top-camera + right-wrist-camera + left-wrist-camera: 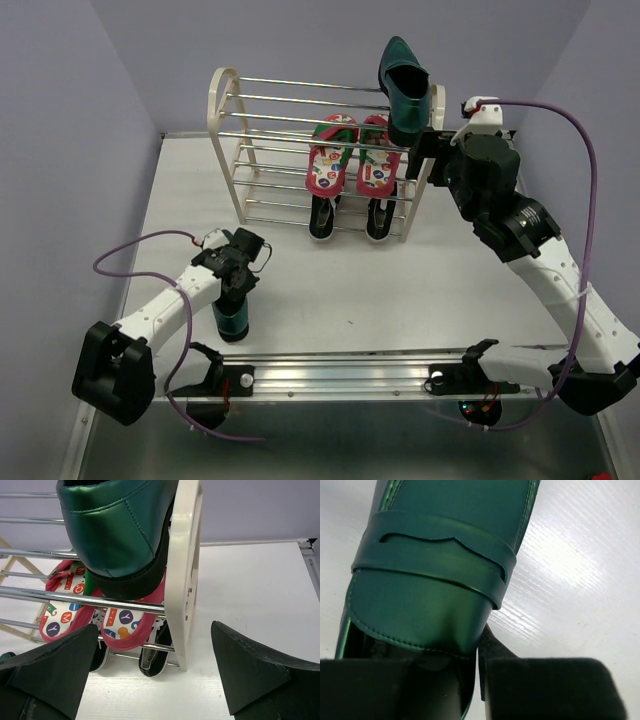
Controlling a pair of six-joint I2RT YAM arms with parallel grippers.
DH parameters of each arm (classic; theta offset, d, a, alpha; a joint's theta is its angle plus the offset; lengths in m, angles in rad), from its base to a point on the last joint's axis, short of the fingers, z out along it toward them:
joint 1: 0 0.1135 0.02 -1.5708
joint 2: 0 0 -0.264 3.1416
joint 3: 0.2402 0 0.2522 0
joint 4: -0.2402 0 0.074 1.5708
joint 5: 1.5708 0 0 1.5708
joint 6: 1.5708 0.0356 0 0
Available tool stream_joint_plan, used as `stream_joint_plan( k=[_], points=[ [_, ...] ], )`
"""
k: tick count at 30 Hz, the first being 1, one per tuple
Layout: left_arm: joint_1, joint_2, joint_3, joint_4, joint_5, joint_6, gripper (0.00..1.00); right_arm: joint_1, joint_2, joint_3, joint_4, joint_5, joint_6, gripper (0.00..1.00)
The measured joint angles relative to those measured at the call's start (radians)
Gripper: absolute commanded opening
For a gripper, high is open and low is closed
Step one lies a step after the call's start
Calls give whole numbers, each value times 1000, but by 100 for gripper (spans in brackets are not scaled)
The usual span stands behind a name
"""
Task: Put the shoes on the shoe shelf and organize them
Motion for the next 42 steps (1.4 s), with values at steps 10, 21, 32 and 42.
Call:
stream_joint_plan(
  k=[10, 21, 32, 42],
  points=[
    [-79, -71, 46, -78, -13, 27, 0, 0, -21, -21, 5, 7, 1, 100],
    [-190, -352, 329, -103, 17, 224, 0, 0, -90, -65, 13, 46, 4, 100],
    [-190, -425, 400, -75, 237, 457, 0, 0, -111, -67, 24, 55, -15, 100],
    [-191, -381, 504, -69, 429, 537, 0, 0, -145, -85, 49, 88, -27, 100]
  ],
)
